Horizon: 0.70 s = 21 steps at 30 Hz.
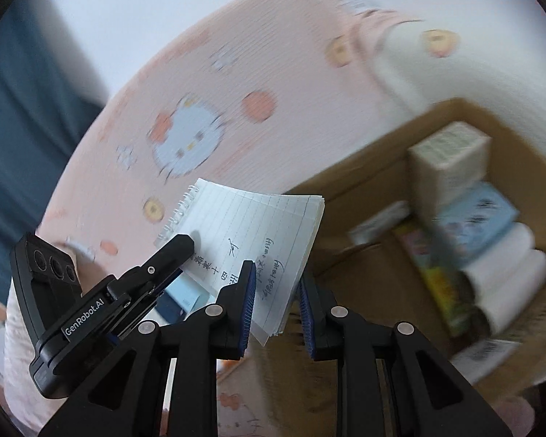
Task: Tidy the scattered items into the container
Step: 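Carry the notebook over the cardboard box and lower it inside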
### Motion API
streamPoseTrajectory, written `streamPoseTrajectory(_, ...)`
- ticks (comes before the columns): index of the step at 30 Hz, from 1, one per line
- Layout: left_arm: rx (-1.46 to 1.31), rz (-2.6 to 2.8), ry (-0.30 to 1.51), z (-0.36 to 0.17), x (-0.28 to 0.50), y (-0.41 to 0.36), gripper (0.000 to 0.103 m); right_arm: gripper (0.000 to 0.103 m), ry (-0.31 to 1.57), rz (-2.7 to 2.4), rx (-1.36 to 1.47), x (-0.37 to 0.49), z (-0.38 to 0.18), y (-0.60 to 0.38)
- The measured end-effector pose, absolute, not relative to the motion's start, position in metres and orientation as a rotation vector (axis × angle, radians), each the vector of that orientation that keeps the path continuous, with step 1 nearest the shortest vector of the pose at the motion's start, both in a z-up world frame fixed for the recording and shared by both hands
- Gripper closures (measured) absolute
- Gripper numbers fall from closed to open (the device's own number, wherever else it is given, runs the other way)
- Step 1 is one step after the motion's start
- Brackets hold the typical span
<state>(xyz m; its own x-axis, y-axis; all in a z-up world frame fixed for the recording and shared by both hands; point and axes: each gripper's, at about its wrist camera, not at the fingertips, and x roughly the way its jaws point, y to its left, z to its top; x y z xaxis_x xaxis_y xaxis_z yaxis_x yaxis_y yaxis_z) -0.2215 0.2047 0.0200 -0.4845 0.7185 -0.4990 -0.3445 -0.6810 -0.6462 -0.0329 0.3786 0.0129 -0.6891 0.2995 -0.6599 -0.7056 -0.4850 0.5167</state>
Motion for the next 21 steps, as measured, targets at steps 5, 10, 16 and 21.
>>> streamPoseTrajectory(5,-1.084,2.095,-0.545,0.021,-0.215,0.262,0.082,0.083,1.071,2.088,-0.625,0.012,0.011,0.396)
streamPoseTrajectory(10,-1.172,2.005,-0.476,0.015,-0.219,0.313,0.082,0.082,1.097,1.999,-0.615,0.047,0.002,0.416)
streamPoseTrajectory(16,-1.312,1.875,-0.483,-0.007,-0.234,0.357,0.082,0.082,1.105,1.9,-0.621,0.08,-0.01,0.425)
streamPoseTrajectory(21,-1.371,1.811,-0.46,-0.02,-0.242,0.385,0.082,0.081,1.106,1.839,-0.658,0.095,-0.015,0.436)
